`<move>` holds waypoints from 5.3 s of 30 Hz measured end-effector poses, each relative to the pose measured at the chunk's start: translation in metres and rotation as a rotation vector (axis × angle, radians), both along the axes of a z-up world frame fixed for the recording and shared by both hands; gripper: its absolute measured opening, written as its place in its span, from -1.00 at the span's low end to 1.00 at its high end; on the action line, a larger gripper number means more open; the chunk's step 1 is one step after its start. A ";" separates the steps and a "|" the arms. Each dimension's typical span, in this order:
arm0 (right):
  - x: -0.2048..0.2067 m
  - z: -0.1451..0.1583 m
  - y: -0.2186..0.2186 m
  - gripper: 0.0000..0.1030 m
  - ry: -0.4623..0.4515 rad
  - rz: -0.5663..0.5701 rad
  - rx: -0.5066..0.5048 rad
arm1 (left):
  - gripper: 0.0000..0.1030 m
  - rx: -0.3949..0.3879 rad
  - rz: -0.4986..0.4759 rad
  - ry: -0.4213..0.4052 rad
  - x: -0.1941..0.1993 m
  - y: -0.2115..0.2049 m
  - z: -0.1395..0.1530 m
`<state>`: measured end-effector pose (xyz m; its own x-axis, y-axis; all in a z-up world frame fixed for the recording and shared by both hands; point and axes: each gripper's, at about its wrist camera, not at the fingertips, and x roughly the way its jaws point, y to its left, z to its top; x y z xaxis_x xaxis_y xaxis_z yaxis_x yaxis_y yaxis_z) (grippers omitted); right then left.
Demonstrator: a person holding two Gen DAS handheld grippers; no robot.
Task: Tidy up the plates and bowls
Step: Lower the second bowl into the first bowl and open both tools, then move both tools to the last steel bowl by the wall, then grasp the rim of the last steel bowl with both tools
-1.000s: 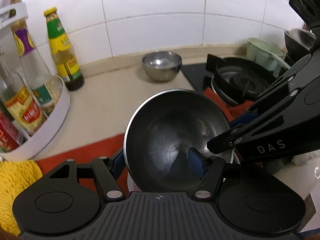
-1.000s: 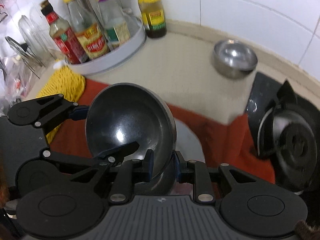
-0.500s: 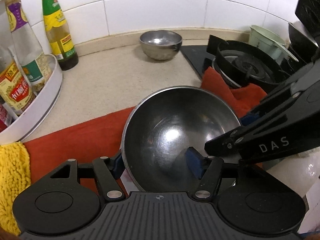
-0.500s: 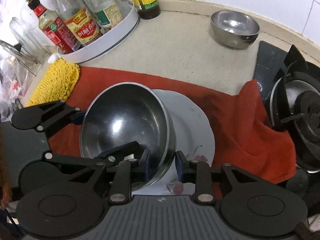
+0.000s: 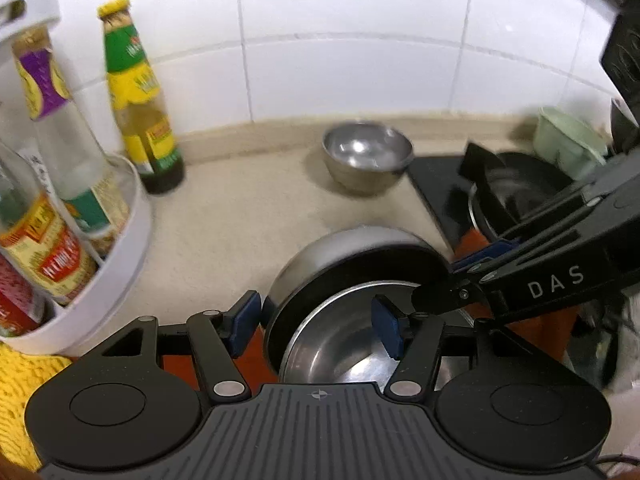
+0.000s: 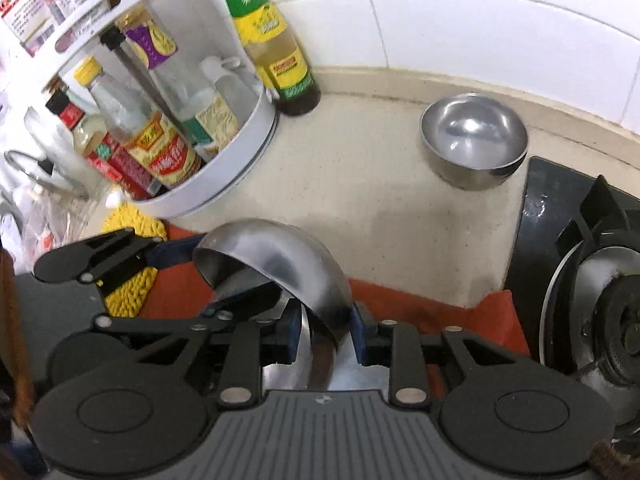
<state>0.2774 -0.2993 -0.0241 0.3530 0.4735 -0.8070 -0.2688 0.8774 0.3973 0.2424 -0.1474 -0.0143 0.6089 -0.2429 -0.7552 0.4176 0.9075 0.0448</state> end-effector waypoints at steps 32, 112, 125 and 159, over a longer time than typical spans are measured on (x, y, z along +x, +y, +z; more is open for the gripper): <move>0.091 -0.043 -0.009 -0.41 0.006 -0.119 0.142 | 0.34 -0.122 0.157 0.102 0.115 0.029 -0.040; 0.148 -0.088 -0.109 -0.39 0.060 -0.455 0.121 | 0.18 0.075 -0.108 0.076 0.218 -0.108 -0.054; 0.155 -0.097 -0.119 -0.62 0.059 -0.484 0.160 | -0.10 0.078 -0.150 0.084 0.220 -0.116 -0.060; 0.139 -0.035 -0.098 -0.66 -0.061 -0.425 0.171 | -0.10 0.012 -0.091 -0.069 0.179 -0.089 0.018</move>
<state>0.4165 -0.3977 -0.0594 0.5891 0.4010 -0.7016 0.0734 0.8381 0.5406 0.4212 -0.2368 0.0036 0.6353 -0.2910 -0.7153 0.4938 0.8653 0.0866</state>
